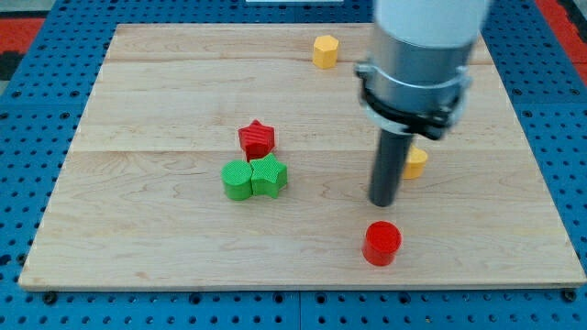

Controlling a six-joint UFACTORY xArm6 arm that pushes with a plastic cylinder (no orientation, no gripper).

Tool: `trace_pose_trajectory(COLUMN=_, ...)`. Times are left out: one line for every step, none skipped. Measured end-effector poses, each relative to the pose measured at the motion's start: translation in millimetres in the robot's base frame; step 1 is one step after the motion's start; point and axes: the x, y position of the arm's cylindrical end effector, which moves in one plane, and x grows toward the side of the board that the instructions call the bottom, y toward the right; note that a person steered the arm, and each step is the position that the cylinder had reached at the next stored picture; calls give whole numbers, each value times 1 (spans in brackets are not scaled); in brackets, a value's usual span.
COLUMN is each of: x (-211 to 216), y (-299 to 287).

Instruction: Move the heart to the bottom left of the hexagon

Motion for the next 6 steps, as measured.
trace_pose_trajectory(x=-50, y=9)
trace_pose_trajectory(x=-114, y=9)
trace_pose_trajectory(x=-77, y=65)
trace_pose_trajectory(x=-82, y=97)
trace_pose_trajectory(x=-148, y=64)
trace_pose_trajectory(x=-183, y=-18)
